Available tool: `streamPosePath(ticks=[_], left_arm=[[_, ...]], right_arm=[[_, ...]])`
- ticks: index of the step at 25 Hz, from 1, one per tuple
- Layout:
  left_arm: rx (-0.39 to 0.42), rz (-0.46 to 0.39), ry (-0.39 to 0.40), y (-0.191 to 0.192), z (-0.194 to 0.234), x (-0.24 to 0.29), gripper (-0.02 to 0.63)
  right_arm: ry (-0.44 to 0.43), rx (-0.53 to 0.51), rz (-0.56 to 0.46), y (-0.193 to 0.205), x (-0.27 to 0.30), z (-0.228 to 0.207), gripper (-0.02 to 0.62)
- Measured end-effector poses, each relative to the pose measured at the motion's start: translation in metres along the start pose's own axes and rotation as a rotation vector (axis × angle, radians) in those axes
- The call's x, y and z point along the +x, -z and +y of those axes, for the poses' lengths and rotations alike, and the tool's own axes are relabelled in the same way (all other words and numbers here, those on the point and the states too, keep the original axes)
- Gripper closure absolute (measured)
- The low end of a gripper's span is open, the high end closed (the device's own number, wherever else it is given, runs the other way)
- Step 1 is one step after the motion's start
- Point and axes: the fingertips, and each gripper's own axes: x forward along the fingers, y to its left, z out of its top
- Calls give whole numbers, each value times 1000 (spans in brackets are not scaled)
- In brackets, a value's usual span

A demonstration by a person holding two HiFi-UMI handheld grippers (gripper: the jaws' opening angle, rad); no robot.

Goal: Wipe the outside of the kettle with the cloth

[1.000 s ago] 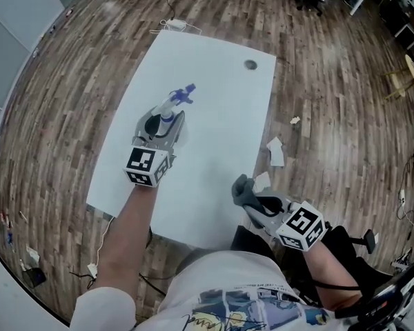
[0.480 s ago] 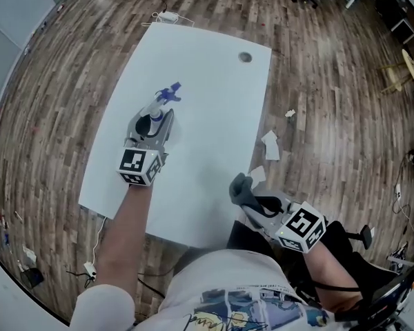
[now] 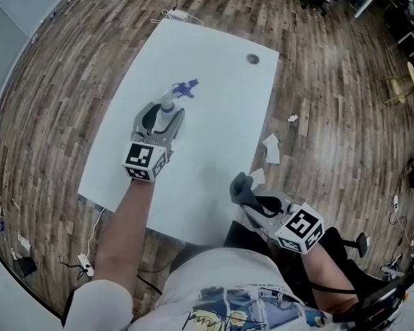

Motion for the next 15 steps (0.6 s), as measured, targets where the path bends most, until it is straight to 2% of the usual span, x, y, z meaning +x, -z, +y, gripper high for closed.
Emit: streamPosePath(ticks=[4, 11, 15], left_arm=[[3, 11, -18, -1, 2, -7, 325], [20, 22, -47, -9, 2, -39, 325], [22, 35, -30, -20, -11, -68, 333]], right_arm=[[-2, -14, -2, -1, -4, 3, 522], [2, -35, -37, -7, -6, 11, 522], [6, -54, -74, -15, -5, 19, 522]])
